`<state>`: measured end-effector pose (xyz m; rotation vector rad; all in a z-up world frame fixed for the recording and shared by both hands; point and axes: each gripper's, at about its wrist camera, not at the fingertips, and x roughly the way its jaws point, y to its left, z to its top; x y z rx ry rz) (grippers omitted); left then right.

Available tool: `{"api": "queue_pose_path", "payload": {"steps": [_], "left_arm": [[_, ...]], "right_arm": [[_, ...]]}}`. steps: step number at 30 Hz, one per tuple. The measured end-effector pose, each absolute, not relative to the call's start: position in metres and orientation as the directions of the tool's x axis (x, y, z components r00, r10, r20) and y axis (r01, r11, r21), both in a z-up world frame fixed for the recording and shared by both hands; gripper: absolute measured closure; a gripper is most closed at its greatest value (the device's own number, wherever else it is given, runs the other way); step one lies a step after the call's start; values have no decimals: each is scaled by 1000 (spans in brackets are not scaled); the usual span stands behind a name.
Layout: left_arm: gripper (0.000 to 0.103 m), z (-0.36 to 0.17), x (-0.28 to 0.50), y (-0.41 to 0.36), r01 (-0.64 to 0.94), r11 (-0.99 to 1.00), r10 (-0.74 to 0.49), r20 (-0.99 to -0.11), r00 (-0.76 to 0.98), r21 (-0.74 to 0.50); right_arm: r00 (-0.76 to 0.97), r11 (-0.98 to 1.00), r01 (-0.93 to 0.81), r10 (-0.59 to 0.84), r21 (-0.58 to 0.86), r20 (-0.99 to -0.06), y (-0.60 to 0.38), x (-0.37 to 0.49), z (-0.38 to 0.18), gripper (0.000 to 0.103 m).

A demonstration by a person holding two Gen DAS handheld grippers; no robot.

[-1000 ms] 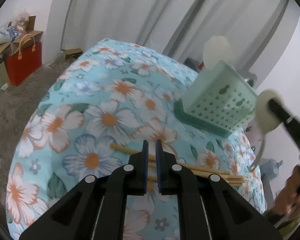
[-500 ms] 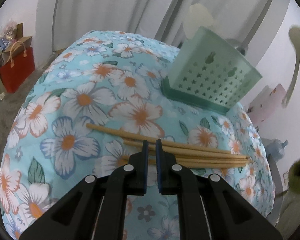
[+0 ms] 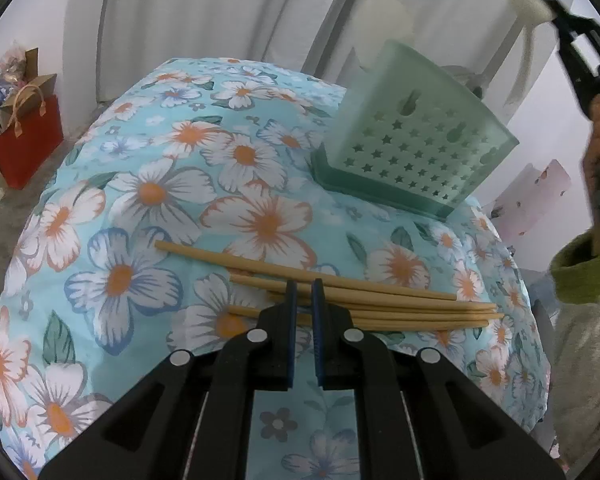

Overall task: Organize utensils
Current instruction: 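Lower the white spoon into the green holder and open the right tool, then grasp a wooden chopstick from the bed with the left tool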

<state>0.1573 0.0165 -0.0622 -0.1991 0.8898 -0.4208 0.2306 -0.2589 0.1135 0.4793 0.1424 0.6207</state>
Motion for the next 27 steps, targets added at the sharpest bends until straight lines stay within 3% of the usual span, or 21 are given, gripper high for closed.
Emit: {"api": "queue_pose_path", "payload": {"steps": [7,11,14,21,27], "left_arm": [[96,-61,153,21,275,887,-461,-693,554,-370],[96,-60,150,25,277,882,-471,-684,556,-381],[96,-60,148,28,274,876,-482,-680,553,-398],[96,-57,138,33,284,845,-533,-668,520,-453],[96,-67,144,41,210,810,-574,-668,474,-547]], "right_arm": [[831,753,-429,546,500,-109,-270,239,62,94],[863,801,-377,486,464,-139,-278,213,64,68],[888,829,-340,438,443,-140,-287,195,68,60],[917,871,-293,372,393,-141,-281,144,66,59],[867,860,-310,430,404,-250,-248,114,27,59]]}}
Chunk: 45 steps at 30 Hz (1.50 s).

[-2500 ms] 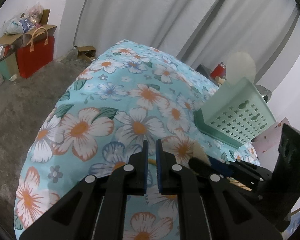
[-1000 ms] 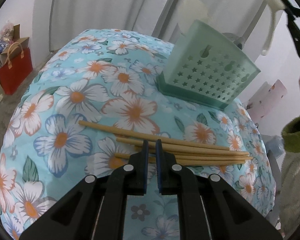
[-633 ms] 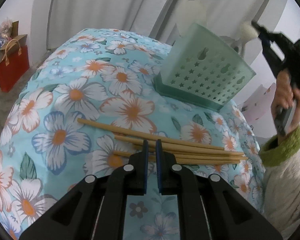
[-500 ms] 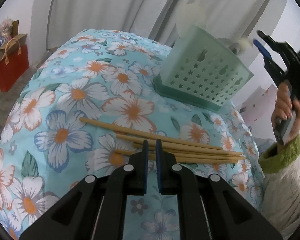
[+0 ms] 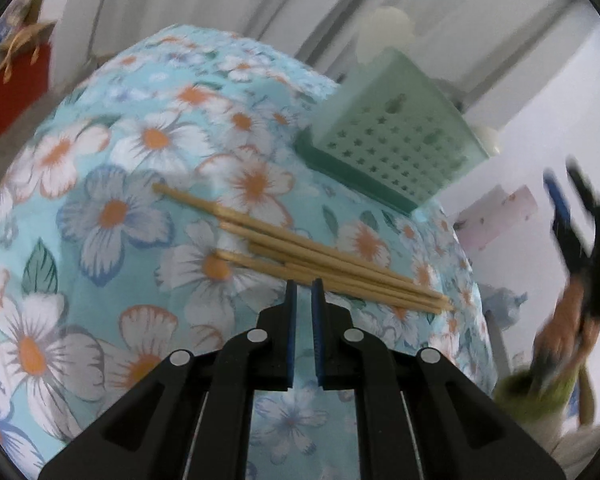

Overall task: Organize utensils
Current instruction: 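Grasp a wooden chopstick from the bed with the left tool, then lift the chopstick with the left tool while the right tool grasps another chopstick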

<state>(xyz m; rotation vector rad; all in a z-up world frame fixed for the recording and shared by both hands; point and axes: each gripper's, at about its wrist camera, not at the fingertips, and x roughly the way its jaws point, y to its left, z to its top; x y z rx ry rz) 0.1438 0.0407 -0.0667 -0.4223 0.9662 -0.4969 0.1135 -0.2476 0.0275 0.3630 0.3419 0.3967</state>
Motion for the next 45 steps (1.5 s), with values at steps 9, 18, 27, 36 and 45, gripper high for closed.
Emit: {"api": "queue_pose_path", "payload": {"steps": [9,18,27,36,45], "left_arm": [[74,-78,179,96,-93,667,-600,-608,521,-739],[76,-100,199,106,-231,562,-596,-583,553,-794],[89,-98,205,96,-253,623,-527,-636,564,-740],[94,-82,197,102,-162,564,-561,-519,645,-810],[98,-19,175,112,75,555,-574,-316,755,-829]], "right_arm": [[735,809,-297,533,508,-419,-214,101,-44,58],[727,790,-314,557,527,-401,-212,92,-43,58],[716,793,-309,557,524,-421,-208,88,-49,58],[736,898,-331,438,290,-516,-171,84,-41,60],[758,909,-397,248,-125,-604,-97,94,-54,81]]}}
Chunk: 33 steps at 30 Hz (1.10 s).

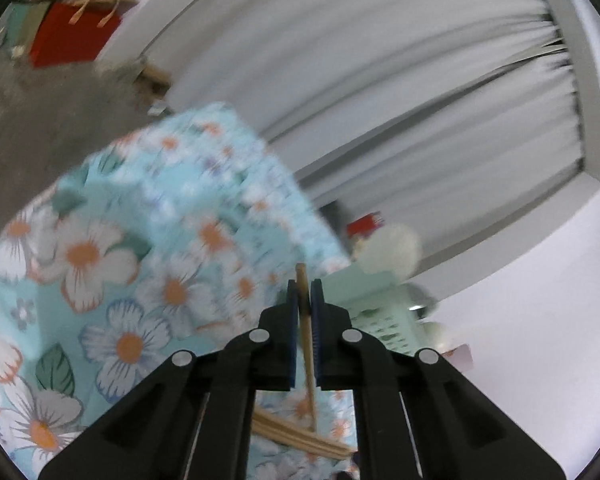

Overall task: Organize utensils
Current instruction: 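Lift the chopstick with the left tool while the right tool grasps another chopstick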

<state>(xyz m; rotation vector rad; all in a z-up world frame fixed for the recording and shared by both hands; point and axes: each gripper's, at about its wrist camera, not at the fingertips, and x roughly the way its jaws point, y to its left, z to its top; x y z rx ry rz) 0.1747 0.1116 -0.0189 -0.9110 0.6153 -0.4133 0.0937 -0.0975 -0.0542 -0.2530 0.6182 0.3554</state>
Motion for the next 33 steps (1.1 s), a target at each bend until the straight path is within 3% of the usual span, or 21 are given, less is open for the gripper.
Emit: {"api": "queue_pose_path", "payload": {"steps": [4,14,22,33], "left_arm": [[99,4,163,125,145,555,-561,-239,793,-819],[99,40,132,179,187,567,-437,-100,894,-802],[98,37,119,199,151,604,-382,-119,916,-782],[98,19,123,203,122,614,-379,-155,913,-780]], "right_arm": [[763,873,-430,215,-230,-610,-74,100,-58,85],[736,846,-482,250,-228,-629,-56,128,-47,88],[631,802,-553,224,-228,-743,-43,168,-74,92],[550,713,-652,212,-257,-808,-22,187,-77,92]]}}
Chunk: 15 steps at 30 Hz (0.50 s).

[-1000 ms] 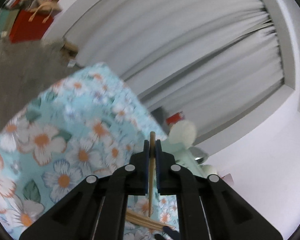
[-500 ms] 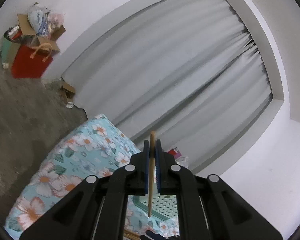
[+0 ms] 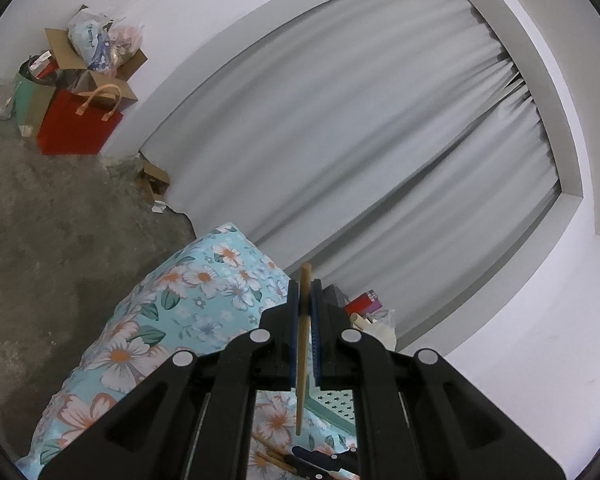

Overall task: Organize utensils
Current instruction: 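Lift the chopstick with the left tool while the right tool grasps another chopstick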

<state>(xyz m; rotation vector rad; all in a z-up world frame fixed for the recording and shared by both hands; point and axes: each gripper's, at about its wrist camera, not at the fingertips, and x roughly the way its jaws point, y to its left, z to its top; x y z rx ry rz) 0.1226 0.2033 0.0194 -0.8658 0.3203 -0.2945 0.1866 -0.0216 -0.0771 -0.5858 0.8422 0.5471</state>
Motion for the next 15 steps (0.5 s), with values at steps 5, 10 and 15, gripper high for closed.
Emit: {"api": "queue_pose_path", "payload": {"steps": [5,10,15], "left_arm": [[98,17,120,209,109,611,-364,-156,918,-784],[98,19,117,217,99,613,-334,-144,932,-784],[98,25,115,226,92,620,-303,-130,944,-779]], "right_arm": [[470,719,-680,278,-143,-838,-21,204,-68,92],[424,729,-682,332,-56,-843,-17,215,-69,91],[413,717,-694,323,-65,-852,-6,215,-80,87]]}}
